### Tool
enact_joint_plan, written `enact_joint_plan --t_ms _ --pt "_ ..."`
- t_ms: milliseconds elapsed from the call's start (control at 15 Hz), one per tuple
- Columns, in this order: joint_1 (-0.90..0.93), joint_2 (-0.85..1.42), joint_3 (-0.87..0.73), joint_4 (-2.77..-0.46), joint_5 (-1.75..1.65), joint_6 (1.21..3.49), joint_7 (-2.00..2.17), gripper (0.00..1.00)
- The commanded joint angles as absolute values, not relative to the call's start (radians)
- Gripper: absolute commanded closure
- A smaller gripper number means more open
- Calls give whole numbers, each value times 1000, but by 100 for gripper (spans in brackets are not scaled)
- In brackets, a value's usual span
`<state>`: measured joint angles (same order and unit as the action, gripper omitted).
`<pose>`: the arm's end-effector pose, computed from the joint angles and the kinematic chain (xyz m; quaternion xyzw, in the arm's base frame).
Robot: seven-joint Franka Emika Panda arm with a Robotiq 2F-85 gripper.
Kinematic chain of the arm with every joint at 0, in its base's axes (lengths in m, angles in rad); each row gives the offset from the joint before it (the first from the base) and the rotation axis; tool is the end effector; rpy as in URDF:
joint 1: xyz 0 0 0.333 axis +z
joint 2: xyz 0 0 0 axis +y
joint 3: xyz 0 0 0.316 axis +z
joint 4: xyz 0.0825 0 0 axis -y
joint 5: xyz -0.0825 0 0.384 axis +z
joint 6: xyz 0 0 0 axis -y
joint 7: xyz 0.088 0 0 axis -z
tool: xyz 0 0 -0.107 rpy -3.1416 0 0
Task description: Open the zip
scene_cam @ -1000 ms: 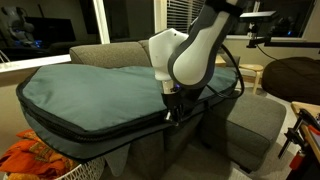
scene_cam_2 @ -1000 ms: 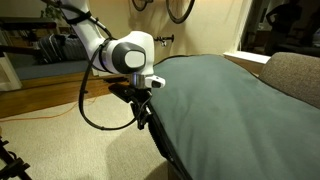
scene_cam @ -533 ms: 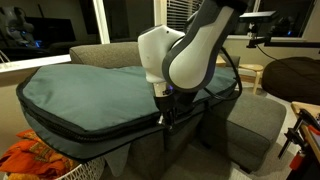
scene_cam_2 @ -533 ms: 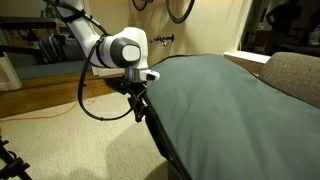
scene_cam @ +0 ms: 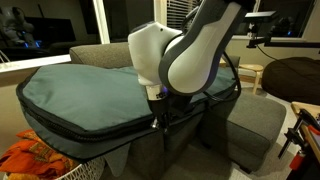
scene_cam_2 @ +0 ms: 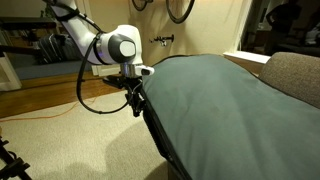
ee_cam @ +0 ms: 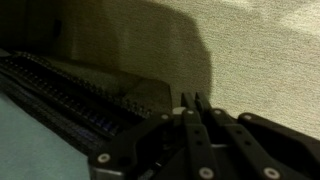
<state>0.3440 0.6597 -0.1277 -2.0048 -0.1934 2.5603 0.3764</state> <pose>0.5717 0.1271 0.1160 0.9946 0.0149 -0.0238 0.0997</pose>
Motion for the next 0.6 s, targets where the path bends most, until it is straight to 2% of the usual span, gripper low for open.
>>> enact_joint_plan --t_ms 0,533 --pt "402 578 -107 -2047 -213 2484 434 95" --pt "439 579 -89 -1996 -224 2421 474 95"
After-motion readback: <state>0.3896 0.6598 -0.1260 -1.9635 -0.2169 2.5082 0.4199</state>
